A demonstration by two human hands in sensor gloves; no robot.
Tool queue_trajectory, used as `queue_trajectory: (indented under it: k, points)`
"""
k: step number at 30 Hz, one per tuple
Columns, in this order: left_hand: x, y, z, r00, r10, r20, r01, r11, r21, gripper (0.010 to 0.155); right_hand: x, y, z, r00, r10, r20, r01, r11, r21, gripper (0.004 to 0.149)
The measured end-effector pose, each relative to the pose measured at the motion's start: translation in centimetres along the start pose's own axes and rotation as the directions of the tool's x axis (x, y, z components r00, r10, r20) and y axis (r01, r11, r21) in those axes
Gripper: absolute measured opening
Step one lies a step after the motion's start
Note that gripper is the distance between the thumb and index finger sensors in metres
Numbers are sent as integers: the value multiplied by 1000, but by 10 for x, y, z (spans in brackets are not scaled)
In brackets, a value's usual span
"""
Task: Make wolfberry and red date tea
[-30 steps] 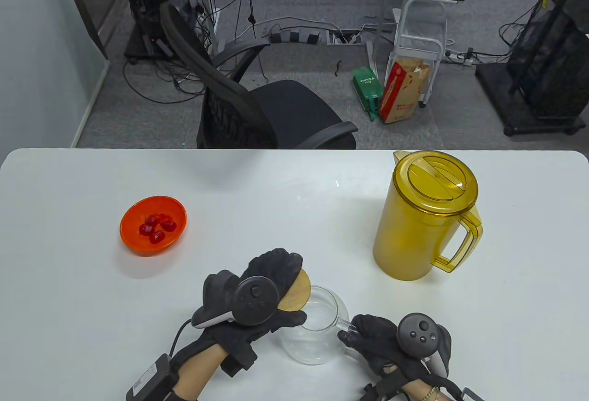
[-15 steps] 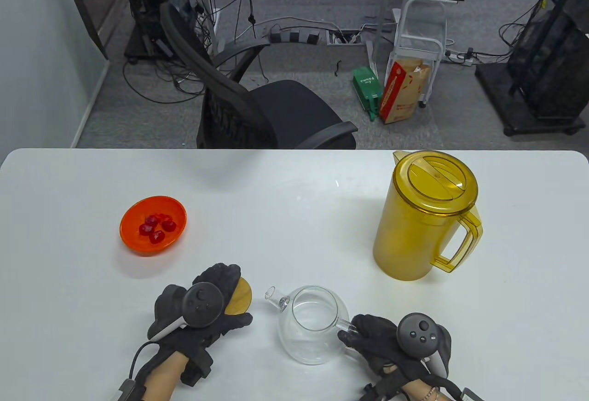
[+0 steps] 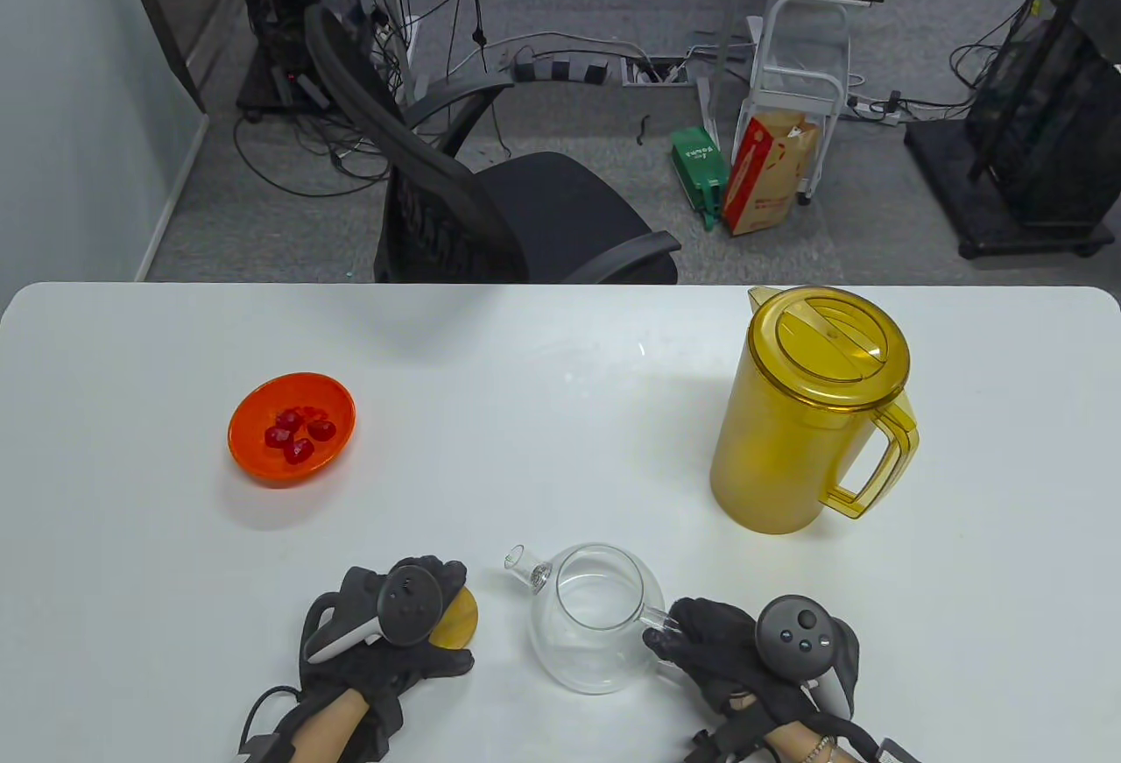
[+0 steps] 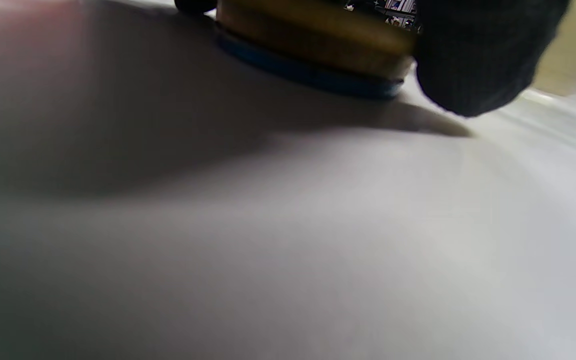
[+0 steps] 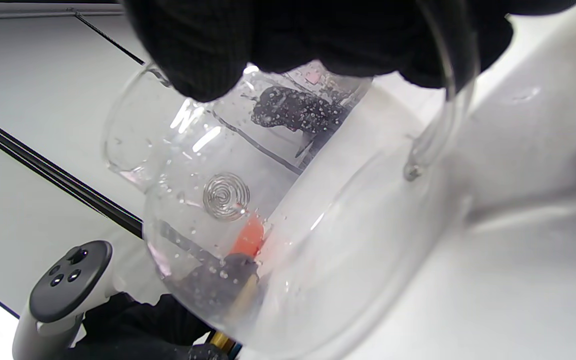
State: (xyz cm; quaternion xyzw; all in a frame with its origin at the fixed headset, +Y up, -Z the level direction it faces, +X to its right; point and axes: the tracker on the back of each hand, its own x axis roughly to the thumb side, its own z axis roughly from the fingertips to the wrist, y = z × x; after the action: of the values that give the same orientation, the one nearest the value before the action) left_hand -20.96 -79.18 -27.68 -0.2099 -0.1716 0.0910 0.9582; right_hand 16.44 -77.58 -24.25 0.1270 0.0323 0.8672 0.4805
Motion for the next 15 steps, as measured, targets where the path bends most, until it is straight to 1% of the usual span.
queue_trajectory:
  k: [4, 7, 10, 12, 13, 14, 15]
  points:
    - [-1, -2, -2, 999, 43, -2, -43, 997, -66, 95, 0, 0, 0, 1000, 2, -3, -2, 1000, -1, 38]
    - [-2, 1, -1, 998, 69, 2, -69, 995, -69, 97, 0, 0, 0, 1000, 3, -5, -3, 1000, -2, 38]
    - [-4, 12, 2, 996, 87, -3, -88, 996, -16, 97, 1, -1, 0, 1000, 4, -12, -4, 1000, 6, 39]
    - [-6, 24, 6, 995, 99, -15, -99, 995, 13, 95, 3, -4, 0, 999, 18, -41, -15, 998, 67, 41]
    - [-8, 31, 8, 995, 99, -33, -98, 995, 38, 92, 5, -7, 0, 998, 33, -60, -26, 993, 115, 43]
    - [-11, 39, 11, 993, 98, -60, -93, 992, 81, 89, 7, -10, 1, 997, 41, -67, -30, 989, 146, 47]
    - [-13, 45, 12, 991, 100, -83, -90, 989, 117, 85, 10, -13, 2, 997, 49, -67, -37, 985, 167, 59]
